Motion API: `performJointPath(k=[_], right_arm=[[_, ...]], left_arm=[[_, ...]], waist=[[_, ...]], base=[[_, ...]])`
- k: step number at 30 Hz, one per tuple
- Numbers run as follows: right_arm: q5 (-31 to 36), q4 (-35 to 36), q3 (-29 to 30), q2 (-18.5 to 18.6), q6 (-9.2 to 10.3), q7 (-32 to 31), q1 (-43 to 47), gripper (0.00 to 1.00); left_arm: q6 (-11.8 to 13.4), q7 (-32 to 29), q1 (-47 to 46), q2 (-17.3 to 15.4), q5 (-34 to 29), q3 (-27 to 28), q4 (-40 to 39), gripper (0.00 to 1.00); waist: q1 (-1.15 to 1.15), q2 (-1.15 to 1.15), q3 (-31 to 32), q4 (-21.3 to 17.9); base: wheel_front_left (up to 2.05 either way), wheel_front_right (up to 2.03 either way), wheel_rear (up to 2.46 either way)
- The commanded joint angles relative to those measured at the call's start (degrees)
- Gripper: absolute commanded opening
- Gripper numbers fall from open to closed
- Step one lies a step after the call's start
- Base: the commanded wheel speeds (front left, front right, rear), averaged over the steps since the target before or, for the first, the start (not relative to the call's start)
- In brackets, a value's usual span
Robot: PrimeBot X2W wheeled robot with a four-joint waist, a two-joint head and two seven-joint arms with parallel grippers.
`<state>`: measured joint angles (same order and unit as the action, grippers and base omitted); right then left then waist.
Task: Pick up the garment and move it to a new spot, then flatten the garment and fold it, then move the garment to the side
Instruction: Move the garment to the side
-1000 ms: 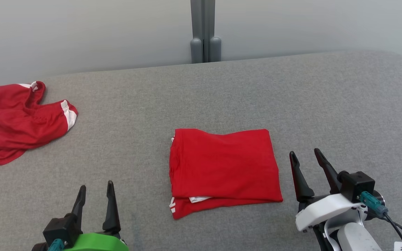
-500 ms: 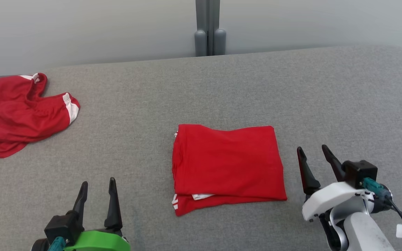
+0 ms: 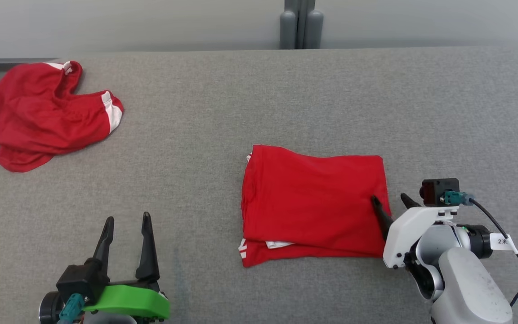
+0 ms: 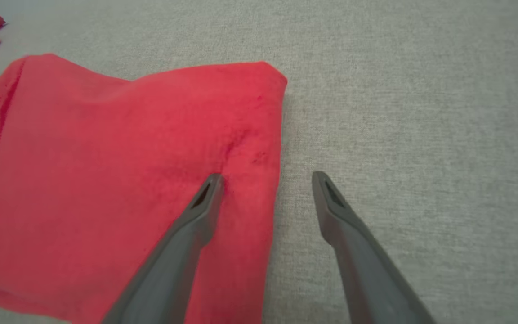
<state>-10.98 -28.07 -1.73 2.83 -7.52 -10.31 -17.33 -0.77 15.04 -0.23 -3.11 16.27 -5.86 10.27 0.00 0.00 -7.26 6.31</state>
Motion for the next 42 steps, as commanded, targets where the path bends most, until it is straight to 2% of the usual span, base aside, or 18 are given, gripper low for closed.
performJointPath(k=[1,8,9,10,11,12,13,17,21,29,35,39,42], right_arm=[[-0.79,-0.81,-0.01,0.19,0.07,-0.54,-1.36,1.0],[-1.54,-5.27,-1.01,0.12,0.04,-0.73,-3.66,1.0],[-1.64,-5.63,-1.25,0.12,0.04,-0.65,-3.89,0.91],[-1.69,-5.97,-1.58,0.14,0.04,-0.57,-4.21,0.45],[-1.79,-6.18,-1.82,0.29,0.03,-0.48,-4.53,0.37],[-1.95,-6.26,-1.99,0.54,0.04,-0.15,-4.96,0.1],[-2.03,-6.21,-2.1,0.72,0.04,0.26,-5.32,0.0],[-2.19,-5.49,-2.43,1.91,0.08,2.12,-7.17,0.0],[-2.12,-4.23,-2.06,3.34,0.08,4.39,-8.68,0.0],[-1.76,-2.08,0.63,5.09,0.07,7.15,-12.14,0.0],[-1.84,-2.69,2.51,3.55,0.07,10.25,-15.13,0.0],[-2.17,-4.43,2.61,2.22,0.07,11.97,-16.96,0.0],[-2.28,-6.28,2.3,1.59,0.07,13.29,-18.5,0.0]], left_arm=[[0.07,0.19,-1.22,0.04,0.0,0.05,-0.22,1.0],[0.08,0.18,-1.82,0.13,0.23,0.52,-0.96,1.0],[0.13,0.18,-1.81,0.14,0.21,0.56,-1.01,1.0],[0.24,0.19,-1.8,0.16,0.2,0.61,-1.1,1.0],[0.28,0.18,-1.8,0.16,0.21,0.69,-1.19,1.0],[0.22,0.18,-1.85,0.16,0.18,0.72,-1.28,1.0],[0.22,0.19,-1.92,0.17,0.13,0.72,-1.41,1.0],[0.16,0.18,-1.97,0.18,-0.43,0.65,-2.04,1.0],[-0.18,0.14,-1.98,0.12,-0.88,0.8,-2.93,1.0],[-0.54,0.06,-3.91,-1.4,-2.21,0.98,-4.76,1.0],[-0.76,-1.48,-6.49,-3.54,-3.57,0.5,-6.15,1.0],[-1.01,-3.11,-8.0,-4.65,-4.31,-0.17,-7.44,1.0],[-0.94,-3.96,-8.51,-5.17,-4.63,-0.33,-7.98,1.0]], waist=[[0.0,0.0,-1.79,1.78],[0.0,0.0,-3.41,2.93],[0.0,0.0,-3.53,2.9],[0.0,0.0,-3.67,2.77],[0.0,0.0,-3.79,2.6],[0.0,0.0,-3.92,2.31],[0.0,0.0,-4.01,1.94],[0.0,0.0,-4.21,-0.46],[0.0,0.0,-4.78,-4.74],[0.0,0.0,-9.06,-17.76],[0.0,0.0,-13.1,-26.98],[0.0,0.0,-14.96,-30.4],[0.0,0.0,-15.81,-31.32]], base=[[0.0,0.0,0.0],[0.0,0.0,0.0],[0.0,0.0,0.0],[0.0,0.0,0.0],[0.0,0.0,0.0],[0.0,0.0,0.0],[0.0,0.0,0.0],[0.0,0.0,0.0],[0.0,0.0,0.0],[0.0,0.0,0.0],[0.0,0.0,0.0],[0.0,0.0,0.0],[0.0,0.0,0.0]])
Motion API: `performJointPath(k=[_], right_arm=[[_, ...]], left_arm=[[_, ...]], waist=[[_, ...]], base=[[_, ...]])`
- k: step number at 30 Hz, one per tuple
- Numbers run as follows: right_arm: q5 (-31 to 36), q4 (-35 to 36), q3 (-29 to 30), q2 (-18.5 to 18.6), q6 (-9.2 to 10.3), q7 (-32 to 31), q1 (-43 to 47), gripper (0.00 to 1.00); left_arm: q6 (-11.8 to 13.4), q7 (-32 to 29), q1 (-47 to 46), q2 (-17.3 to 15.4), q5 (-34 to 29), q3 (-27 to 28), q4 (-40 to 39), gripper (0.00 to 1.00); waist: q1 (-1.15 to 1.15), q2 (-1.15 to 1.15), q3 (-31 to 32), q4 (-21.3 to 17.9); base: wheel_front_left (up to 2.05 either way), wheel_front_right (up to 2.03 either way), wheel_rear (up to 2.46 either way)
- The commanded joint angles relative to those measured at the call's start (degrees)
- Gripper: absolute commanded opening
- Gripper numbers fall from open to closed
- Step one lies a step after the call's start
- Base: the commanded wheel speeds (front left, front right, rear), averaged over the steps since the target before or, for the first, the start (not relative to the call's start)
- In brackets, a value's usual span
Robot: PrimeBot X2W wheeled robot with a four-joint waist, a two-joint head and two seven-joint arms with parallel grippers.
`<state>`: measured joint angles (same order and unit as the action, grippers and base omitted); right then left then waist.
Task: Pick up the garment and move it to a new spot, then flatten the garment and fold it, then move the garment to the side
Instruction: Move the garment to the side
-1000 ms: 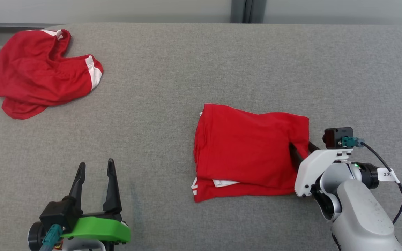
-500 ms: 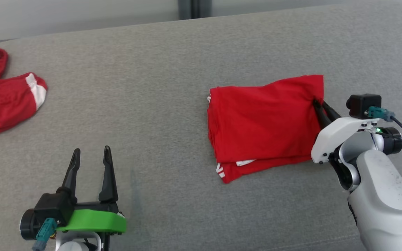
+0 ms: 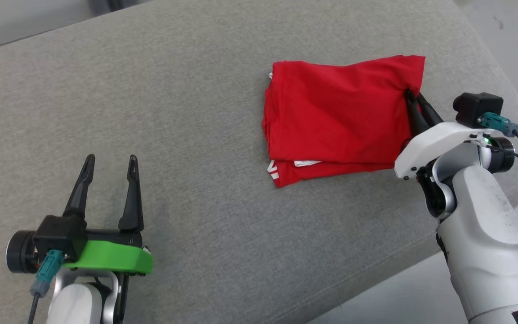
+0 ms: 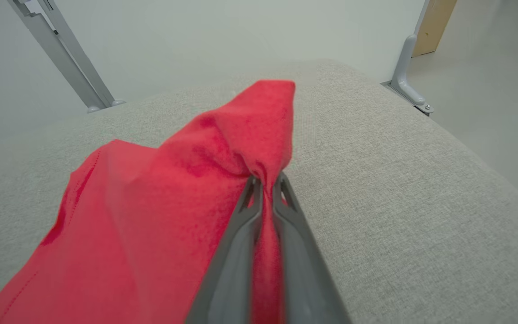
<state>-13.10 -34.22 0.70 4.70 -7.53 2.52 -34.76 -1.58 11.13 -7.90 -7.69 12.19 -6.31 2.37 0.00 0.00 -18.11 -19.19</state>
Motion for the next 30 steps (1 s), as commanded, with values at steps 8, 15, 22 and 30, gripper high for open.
performJointPath(k=[8,15,22,30], right_arm=[[-0.53,-5.29,0.33,-0.69,0.09,3.84,-5.23,0.0],[2.16,-9.22,3.25,4.33,0.09,4.56,-11.21,0.0],[6.28,-12.94,7.05,11.06,0.09,3.39,-18.16,0.0],[12.15,-18.28,11.84,16.25,0.09,3.1,-23.73,0.0]], left_arm=[[0.36,-0.83,-1.56,-1.41,-0.41,0.06,-1.6,1.0],[0.77,-0.38,-1.55,-1.14,0.03,-0.28,-3.1,1.0],[1.18,-0.46,-1.28,-1.3,0.17,-0.49,-3.97,1.0],[1.39,-0.17,-0.76,-1.2,0.16,-1.37,-4.3,1.0]], waist=[[0.0,0.0,-5.82,-2.77],[0.0,0.0,-6.15,3.13],[0.0,0.0,-7.83,7.95],[0.0,0.0,-9.37,11.67]], base=[[0.0,0.0,0.0],[0.0,0.0,0.0],[0.0,0.0,0.0],[0.0,0.0,0.0]])
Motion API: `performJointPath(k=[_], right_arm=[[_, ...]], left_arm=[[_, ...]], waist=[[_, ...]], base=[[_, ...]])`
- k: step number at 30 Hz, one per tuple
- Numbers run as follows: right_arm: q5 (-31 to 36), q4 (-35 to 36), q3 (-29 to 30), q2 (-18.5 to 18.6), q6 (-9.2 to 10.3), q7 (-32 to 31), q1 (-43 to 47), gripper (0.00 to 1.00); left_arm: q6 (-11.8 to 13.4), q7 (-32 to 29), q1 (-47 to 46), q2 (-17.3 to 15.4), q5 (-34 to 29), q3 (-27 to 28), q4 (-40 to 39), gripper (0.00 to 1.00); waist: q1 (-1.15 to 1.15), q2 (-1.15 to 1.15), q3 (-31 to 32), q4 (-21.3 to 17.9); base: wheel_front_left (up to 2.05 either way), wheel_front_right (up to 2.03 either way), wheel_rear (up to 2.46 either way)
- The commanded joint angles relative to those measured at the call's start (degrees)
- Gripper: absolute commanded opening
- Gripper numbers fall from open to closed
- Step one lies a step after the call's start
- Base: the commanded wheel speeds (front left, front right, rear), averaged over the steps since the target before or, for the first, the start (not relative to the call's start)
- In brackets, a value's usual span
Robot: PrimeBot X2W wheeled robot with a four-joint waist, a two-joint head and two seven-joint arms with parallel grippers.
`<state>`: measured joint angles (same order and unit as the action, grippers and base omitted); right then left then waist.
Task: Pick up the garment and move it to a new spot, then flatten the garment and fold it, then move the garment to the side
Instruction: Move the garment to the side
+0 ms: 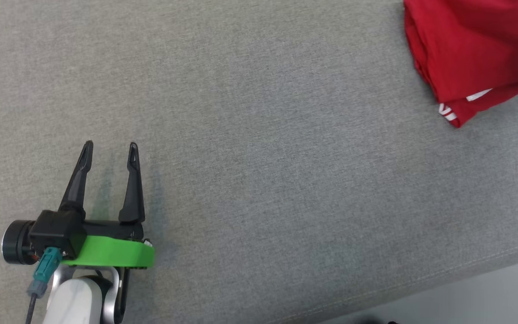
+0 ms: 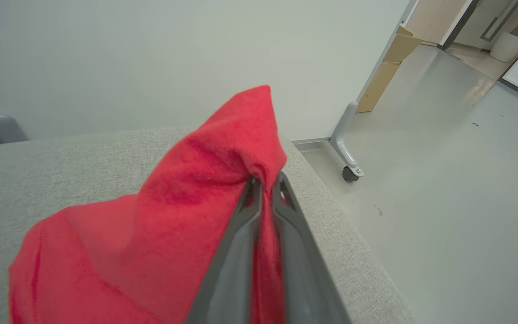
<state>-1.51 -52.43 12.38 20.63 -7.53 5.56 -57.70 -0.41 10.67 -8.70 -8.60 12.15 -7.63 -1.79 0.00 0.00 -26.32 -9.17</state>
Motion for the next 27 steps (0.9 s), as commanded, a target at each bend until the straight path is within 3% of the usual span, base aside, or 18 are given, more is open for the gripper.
performJointPath(k=[1,6,7,8,9,10,17,27], right_arm=[[1.54,-0.64,0.54,0.73,0.09,0.26,-1.28,0.0],[5.51,-2.64,2.67,2.33,0.09,1.97,-3.11,0.0],[6.26,-2.82,3.24,2.45,0.09,2.51,-3.37,0.07],[7.5,-3.15,4.08,2.59,0.09,3.0,-3.66,0.33],[8.52,-3.5,4.68,2.67,0.09,3.2,-3.75,0.46],[9.67,-3.41,5.61,2.8,0.09,4.14,-3.91,1.0],[15.73,-2.69,9.27,-0.23,0.09,7.49,-3.62,1.0],[12.92,-1.78,2.01,-6.06,0.09,9.23,-0.83,1.0]], left_arm=[[0.28,0.36,0.05,-0.29,0.23,-0.1,-0.13,1.0],[0.39,0.53,0.26,-0.42,0.25,-0.42,-0.18,1.0],[0.45,0.57,0.26,-0.42,0.21,-0.46,-0.17,1.0],[0.57,0.58,0.22,-0.38,0.2,-0.53,-0.13,1.0],[0.57,0.59,0.17,-0.31,0.18,-0.62,-0.08,1.0],[0.64,0.58,0.08,-0.25,0.16,-0.75,-0.02,1.0],[0.55,1.41,-0.48,0.63,0.89,-1.31,1.39,1.0],[0.39,3.62,-1.73,2.15,3.68,-0.3,6.57,1.0]], waist=[[0.0,0.0,-1.31,1.93],[0.0,0.0,-1.78,2.63],[0.0,0.0,-1.83,2.65],[0.0,0.0,-1.87,2.64],[0.0,0.0,-1.87,2.62],[0.0,0.0,-1.87,2.56],[0.0,0.0,0.13,1.76],[0.0,0.0,8.3,2.5]], base=[[0.0,0.0,0.0],[0.0,0.0,0.0],[0.0,0.0,0.0],[0.0,0.0,0.0],[0.0,0.0,0.0],[0.0,0.0,0.0],[0.0,0.0,0.0],[0.0,0.0,0.0]])
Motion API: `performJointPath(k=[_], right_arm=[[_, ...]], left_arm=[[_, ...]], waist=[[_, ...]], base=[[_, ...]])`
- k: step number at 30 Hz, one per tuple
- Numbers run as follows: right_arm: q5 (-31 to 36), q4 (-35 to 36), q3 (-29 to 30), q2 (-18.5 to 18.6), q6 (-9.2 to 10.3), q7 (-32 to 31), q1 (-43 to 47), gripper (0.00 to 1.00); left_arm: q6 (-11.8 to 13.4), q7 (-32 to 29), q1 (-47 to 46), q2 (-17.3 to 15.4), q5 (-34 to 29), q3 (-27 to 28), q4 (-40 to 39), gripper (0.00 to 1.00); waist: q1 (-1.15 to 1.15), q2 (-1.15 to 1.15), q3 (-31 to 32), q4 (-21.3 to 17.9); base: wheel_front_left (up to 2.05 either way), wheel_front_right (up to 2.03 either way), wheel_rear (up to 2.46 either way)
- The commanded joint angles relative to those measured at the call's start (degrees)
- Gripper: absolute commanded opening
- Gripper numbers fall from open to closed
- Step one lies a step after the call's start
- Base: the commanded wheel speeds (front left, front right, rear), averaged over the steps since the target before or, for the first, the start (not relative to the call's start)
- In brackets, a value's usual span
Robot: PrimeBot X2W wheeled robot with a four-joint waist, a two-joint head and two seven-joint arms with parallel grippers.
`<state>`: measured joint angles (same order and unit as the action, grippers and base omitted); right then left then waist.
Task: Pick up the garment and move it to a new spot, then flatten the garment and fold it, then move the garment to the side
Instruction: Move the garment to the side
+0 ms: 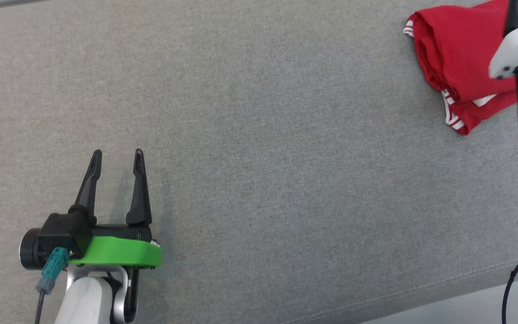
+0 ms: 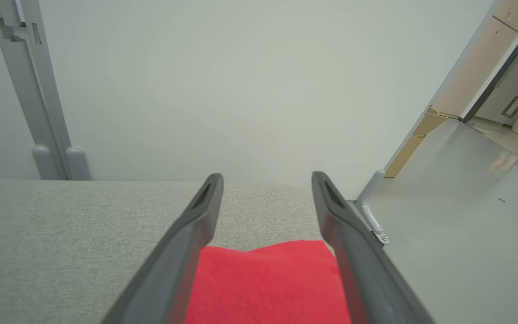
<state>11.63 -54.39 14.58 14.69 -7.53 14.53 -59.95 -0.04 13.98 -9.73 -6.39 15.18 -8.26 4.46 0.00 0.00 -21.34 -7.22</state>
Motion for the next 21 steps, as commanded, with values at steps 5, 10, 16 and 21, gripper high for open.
performJointPath(k=[5,10,16,21], right_arm=[[-4.77,2.52,-6.54,-4.15,0.09,0.66,7.63,1.0],[-9.19,8.31,-11.57,-7.11,0.09,0.67,17.06,1.0],[-13.81,18.06,-13.43,-8.98,0.09,0.67,30.06,1.0],[-16.48,26.58,-14.06,-10.7,0.09,0.65,40.4,1.0]], left_arm=[[0.63,1.03,-0.31,0.94,1.8,2.01,4.02,1.0],[0.85,1.18,2.74,1.72,2.32,3.07,6.42,1.0],[0.49,1.2,7.09,2.61,1.91,3.84,6.73,1.0],[0.39,1.21,10.4,2.97,1.84,4.24,6.71,1.0]], waist=[[0.0,0.0,8.93,1.97],[0.0,0.0,14.08,3.37],[0.0,0.0,18.39,5.83],[0.0,0.0,20.08,7.32]], base=[[0.0,0.0,0.0],[0.0,0.0,0.0],[0.0,0.0,0.0],[0.0,0.0,0.0]])
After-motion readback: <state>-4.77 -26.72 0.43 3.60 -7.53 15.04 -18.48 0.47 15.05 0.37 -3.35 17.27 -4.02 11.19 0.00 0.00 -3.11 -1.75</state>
